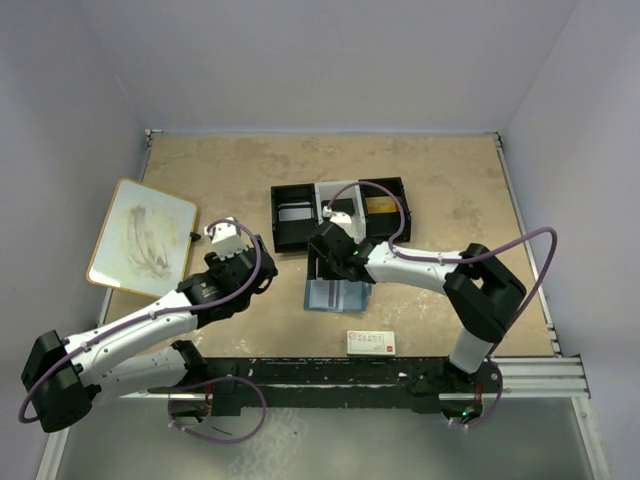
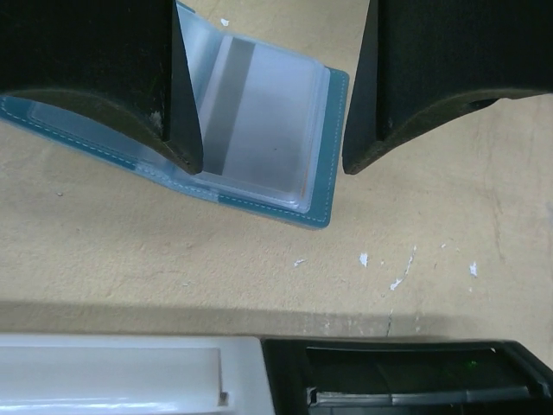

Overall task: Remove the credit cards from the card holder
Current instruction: Remove the credit card from the card holder.

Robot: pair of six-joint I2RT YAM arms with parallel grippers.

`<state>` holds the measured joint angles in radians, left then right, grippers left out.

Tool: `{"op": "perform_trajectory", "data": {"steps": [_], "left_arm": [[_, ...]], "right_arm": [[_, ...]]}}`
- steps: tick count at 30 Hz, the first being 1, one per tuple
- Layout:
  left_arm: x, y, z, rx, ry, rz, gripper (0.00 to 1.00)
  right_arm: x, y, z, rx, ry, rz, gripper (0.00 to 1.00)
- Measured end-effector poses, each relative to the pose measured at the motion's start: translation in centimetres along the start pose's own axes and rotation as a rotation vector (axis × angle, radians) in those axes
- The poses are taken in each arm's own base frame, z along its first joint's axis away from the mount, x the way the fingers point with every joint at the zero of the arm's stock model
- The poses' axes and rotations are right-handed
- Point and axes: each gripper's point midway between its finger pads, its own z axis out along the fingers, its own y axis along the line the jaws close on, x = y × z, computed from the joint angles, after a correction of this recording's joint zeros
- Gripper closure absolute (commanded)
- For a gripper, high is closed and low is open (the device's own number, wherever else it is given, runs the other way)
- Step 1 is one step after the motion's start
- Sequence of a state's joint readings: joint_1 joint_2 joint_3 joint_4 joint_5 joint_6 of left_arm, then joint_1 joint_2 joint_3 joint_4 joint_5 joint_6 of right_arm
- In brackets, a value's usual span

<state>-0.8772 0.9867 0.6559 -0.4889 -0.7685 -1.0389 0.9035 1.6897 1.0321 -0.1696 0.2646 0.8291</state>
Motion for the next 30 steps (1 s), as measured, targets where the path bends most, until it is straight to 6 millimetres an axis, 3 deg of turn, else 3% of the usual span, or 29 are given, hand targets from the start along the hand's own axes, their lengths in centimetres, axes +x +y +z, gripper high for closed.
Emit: {"op": "perform_trajectory", "data": {"steps": [17, 24, 30], "left_arm": [[-0.6, 0.9, -0.1, -0.036, -0.032, -0.003, 0.24], [-0.1, 1.0, 0.3, -0.048, -0.019, 0.016, 0.24], [0.6, 0.6, 0.5, -0.036, 0.006, 0.036, 0.24]], "right_arm": [[1.9, -0.6, 0.2, 0.097, 0.053, -0.064, 0.31], [2.7, -0.5, 1.0, 0.091, 0.078, -0.067, 0.43], [2.6, -0.3, 0.9, 0.056, 0.065, -0.051, 0.46]]}}
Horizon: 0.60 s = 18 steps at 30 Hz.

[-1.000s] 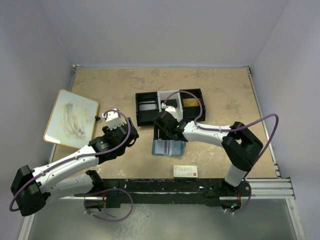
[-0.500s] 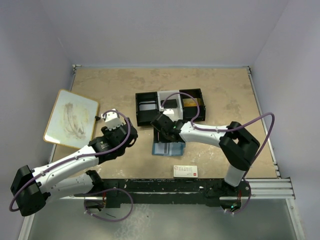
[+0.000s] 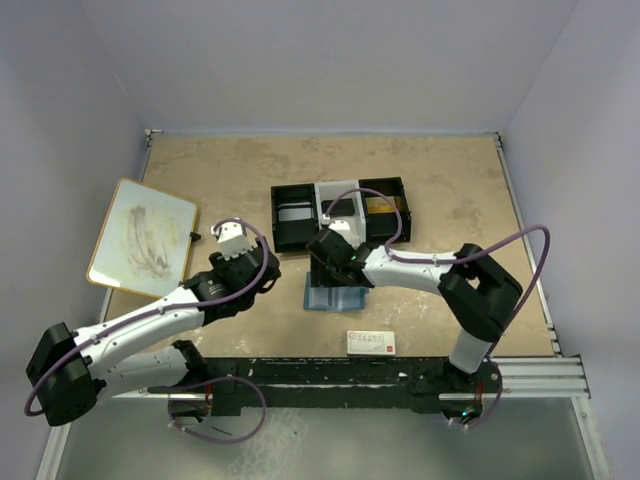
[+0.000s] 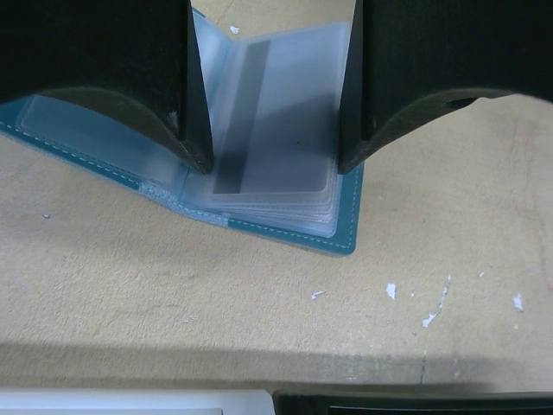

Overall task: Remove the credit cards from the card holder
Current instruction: Remove the credit card from the card holder.

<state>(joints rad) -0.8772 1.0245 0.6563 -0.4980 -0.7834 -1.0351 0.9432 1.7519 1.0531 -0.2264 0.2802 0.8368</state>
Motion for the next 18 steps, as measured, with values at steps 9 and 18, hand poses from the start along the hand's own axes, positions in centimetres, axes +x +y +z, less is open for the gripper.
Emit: {"op": "perform_trajectory", "data": {"steps": [9, 18], "left_arm": [[1.3, -3.0, 0.1, 0.120, 0.076, 0.012, 0.24], [2.4, -4.1, 0.3, 0.157, 0.118, 0.029, 0.24]], "right_arm": [[-0.3, -0.1, -0.3, -0.202, 0.022, 0.110, 0.36], [-0.8, 0.2, -0.2, -0.202, 0.000, 0.100, 0.28]]}}
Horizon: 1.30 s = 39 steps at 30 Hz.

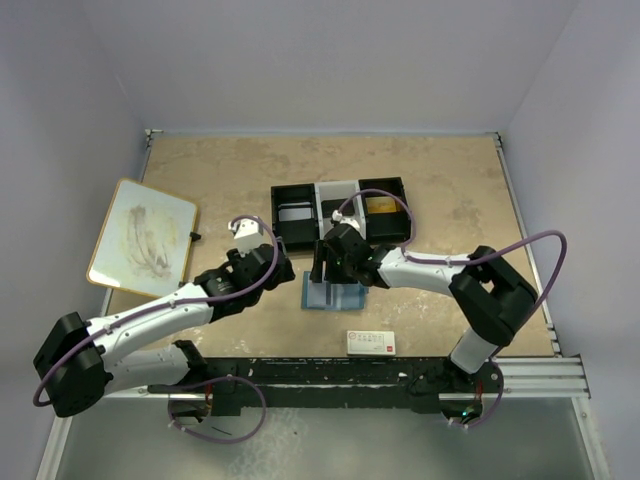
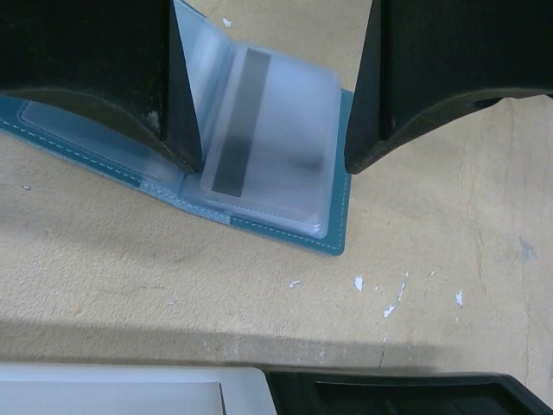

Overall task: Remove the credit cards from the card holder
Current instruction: Remove the credit card from the card holder.

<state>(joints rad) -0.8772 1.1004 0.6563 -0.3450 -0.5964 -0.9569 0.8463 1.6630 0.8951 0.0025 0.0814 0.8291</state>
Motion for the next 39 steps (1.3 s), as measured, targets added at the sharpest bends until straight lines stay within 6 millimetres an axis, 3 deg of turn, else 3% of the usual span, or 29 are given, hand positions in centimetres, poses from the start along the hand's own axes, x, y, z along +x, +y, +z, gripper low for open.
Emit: {"op": "perform_trajectory", "data": {"steps": [6, 12, 24, 39], "left_arm": [[0.0, -0.1, 0.0, 0.002, 0.001, -0.001, 0.25], [-0.2, 0.0, -0.1, 0.002, -0.008, -0.004, 0.25], [-0.3, 0.0, -0.1, 0.001, -0.013, -0.007, 0.25], [-0.5, -0.2, -0.3, 0.012, -0.012, -0.012, 0.25]], "right_arm": [[-0.1, -0.3, -0.4, 0.064, -0.019, -0.053, 0.24], [-0.7, -0.4, -0.7, 0.101, -0.033, -0.068, 0.28], [-0.3, -0.1, 0.9, 0.157, -0.025, -0.091, 0.37], [0.8, 1.3, 0.5, 0.003, 0.007, -0.047, 0.40]]}}
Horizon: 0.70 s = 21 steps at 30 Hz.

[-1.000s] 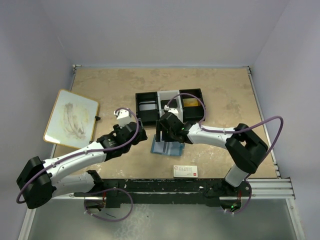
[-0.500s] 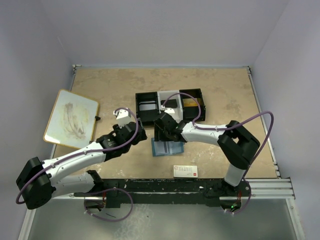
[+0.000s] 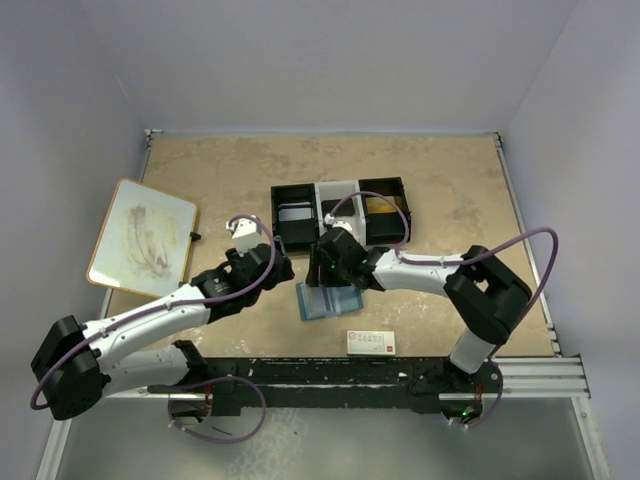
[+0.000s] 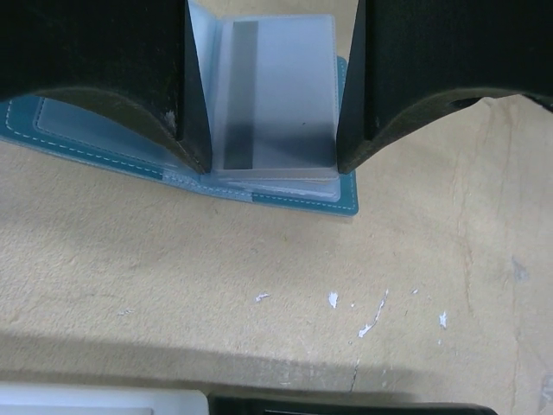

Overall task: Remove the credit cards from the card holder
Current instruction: Remove the credit card from the card holder.

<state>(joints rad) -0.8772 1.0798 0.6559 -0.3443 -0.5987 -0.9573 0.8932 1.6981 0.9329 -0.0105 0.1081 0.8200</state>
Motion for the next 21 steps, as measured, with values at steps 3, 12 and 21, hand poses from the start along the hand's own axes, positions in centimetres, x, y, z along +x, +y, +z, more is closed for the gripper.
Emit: {"op": "perform_trajectory", "data": {"steps": [3, 12, 21], "left_arm": [[0.1, -0.5, -0.2, 0.027, 0.012, 0.000, 0.25], [4.4, -4.2, -0.9, 0.279, 0.195, 0.019, 0.30], [8.0, -8.2, -1.3, 0.479, 0.361, 0.018, 0.40]], "right_arm": [[0.0, -0.4, -0.3, -0.042, 0.006, 0.034, 0.41], [-0.3, -1.3, -0.5, -0.141, 0.017, 0.128, 0.41], [-0.3, -1.1, -0.5, -0.173, 0.017, 0.139, 0.41]]}}
